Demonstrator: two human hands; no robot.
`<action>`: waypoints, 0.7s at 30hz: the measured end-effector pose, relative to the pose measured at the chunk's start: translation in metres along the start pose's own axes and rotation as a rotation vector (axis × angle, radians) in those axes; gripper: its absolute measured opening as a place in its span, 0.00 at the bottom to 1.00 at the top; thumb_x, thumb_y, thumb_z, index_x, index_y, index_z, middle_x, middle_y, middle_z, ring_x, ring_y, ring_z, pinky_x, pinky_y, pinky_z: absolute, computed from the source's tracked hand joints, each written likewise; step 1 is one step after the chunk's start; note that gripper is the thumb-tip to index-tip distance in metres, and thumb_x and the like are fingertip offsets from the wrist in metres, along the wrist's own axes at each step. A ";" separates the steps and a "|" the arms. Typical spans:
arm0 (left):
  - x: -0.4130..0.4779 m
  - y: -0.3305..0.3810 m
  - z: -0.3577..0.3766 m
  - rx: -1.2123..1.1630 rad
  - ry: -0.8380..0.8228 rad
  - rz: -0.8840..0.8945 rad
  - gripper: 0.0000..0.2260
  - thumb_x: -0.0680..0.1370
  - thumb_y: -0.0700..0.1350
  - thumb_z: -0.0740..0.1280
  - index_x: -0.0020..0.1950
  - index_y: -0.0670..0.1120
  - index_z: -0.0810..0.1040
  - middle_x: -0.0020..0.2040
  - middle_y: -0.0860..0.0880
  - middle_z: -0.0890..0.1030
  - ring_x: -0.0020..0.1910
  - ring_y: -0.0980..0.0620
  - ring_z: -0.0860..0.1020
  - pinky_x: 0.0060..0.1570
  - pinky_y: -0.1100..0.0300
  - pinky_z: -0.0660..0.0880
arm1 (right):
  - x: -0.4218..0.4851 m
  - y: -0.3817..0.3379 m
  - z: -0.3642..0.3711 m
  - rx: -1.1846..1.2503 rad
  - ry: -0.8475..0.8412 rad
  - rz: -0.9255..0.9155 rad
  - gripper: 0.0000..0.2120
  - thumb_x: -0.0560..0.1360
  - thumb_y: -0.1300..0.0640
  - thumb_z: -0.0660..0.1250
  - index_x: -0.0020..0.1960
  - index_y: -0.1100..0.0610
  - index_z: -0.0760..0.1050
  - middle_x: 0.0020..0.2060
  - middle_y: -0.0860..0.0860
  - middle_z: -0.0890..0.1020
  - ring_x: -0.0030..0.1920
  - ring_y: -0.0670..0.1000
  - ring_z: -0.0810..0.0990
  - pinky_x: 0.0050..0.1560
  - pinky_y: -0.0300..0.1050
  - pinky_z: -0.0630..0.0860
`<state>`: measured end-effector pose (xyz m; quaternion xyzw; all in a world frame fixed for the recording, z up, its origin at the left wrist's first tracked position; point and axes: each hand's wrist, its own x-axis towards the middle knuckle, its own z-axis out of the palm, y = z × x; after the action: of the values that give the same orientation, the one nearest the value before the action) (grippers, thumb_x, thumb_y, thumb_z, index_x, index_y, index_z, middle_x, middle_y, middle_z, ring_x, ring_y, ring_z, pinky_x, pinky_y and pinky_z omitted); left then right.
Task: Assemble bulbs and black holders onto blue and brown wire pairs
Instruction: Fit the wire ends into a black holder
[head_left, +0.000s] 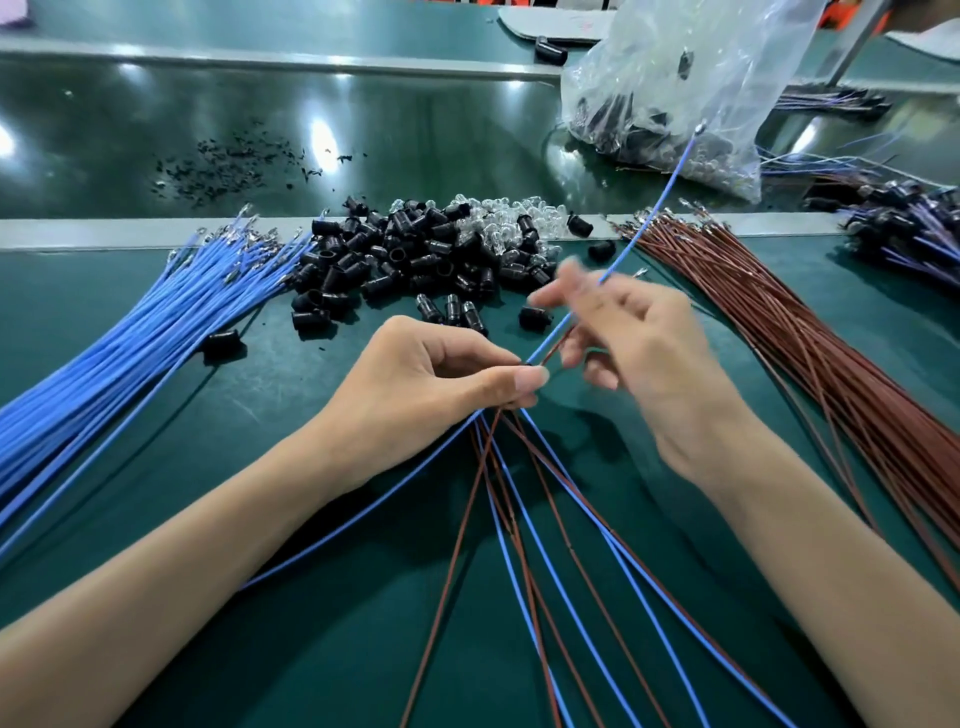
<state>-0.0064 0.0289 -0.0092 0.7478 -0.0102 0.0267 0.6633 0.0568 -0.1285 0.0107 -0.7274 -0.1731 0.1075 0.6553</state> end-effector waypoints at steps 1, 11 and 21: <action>0.000 0.000 0.000 0.005 0.001 -0.008 0.10 0.64 0.52 0.74 0.40 0.48 0.85 0.37 0.49 0.85 0.40 0.53 0.84 0.45 0.67 0.78 | 0.002 -0.001 -0.002 0.096 0.048 0.005 0.15 0.75 0.43 0.64 0.40 0.53 0.79 0.32 0.46 0.80 0.28 0.43 0.74 0.25 0.32 0.63; 0.001 0.002 0.001 0.457 0.133 0.150 0.03 0.72 0.45 0.74 0.44 0.46 0.84 0.35 0.52 0.84 0.36 0.54 0.80 0.39 0.61 0.76 | -0.003 0.004 0.000 -0.078 -0.050 -0.118 0.05 0.76 0.57 0.69 0.45 0.52 0.83 0.42 0.51 0.80 0.32 0.40 0.75 0.32 0.29 0.68; 0.004 -0.006 -0.002 0.695 0.261 0.360 0.06 0.73 0.41 0.71 0.48 0.44 0.83 0.40 0.53 0.81 0.38 0.54 0.77 0.40 0.61 0.72 | -0.003 0.007 0.004 0.019 0.003 -0.158 0.07 0.71 0.65 0.72 0.43 0.54 0.82 0.32 0.45 0.83 0.29 0.42 0.78 0.33 0.32 0.73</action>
<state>-0.0021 0.0318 -0.0143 0.9039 -0.0471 0.2388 0.3518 0.0532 -0.1262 0.0035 -0.7053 -0.2280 0.0561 0.6689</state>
